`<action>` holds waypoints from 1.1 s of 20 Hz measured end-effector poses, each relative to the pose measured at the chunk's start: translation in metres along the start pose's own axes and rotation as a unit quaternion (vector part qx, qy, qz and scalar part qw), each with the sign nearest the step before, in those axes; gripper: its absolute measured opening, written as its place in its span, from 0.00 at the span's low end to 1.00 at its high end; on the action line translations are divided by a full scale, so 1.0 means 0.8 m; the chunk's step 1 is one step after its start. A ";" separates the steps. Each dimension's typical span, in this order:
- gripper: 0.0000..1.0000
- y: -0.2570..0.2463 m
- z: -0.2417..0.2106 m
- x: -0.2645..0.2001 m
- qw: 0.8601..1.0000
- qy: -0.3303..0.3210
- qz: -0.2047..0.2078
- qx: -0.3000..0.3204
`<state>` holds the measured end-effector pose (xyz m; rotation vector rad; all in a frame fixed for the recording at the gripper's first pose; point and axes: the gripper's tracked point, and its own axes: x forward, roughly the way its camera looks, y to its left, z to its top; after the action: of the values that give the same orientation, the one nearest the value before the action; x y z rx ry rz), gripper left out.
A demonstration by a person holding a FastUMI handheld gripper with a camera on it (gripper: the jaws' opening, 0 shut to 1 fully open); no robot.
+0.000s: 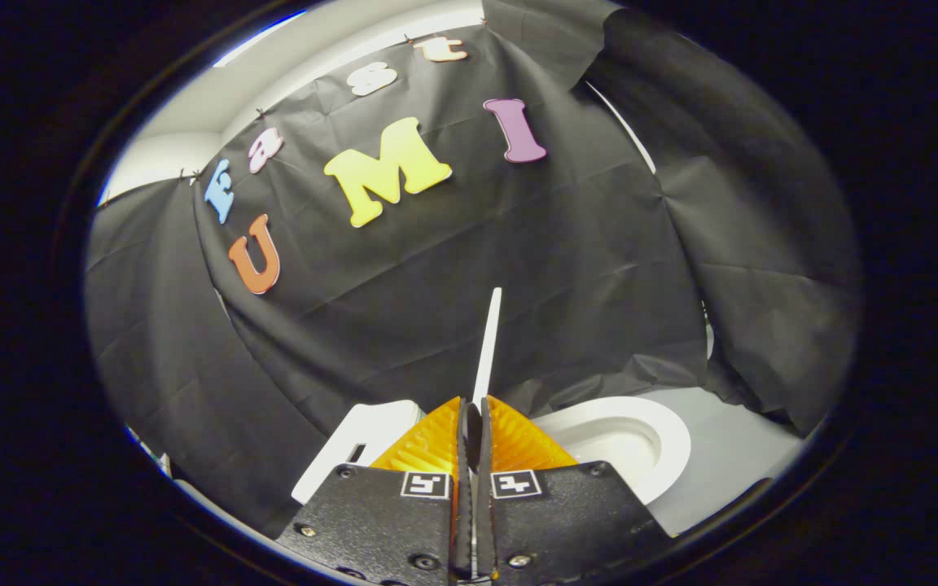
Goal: Open the toilet lid.
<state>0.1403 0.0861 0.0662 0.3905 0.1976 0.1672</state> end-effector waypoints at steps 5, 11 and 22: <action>0.05 0.046 0.000 0.003 0.999 0.005 0.017 -0.027; 0.06 0.097 -0.002 0.009 0.997 0.019 0.023 -0.072; 0.06 0.189 -0.025 0.023 0.990 0.022 0.039 -0.134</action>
<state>0.1351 0.2345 0.1044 0.1276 0.2001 0.2766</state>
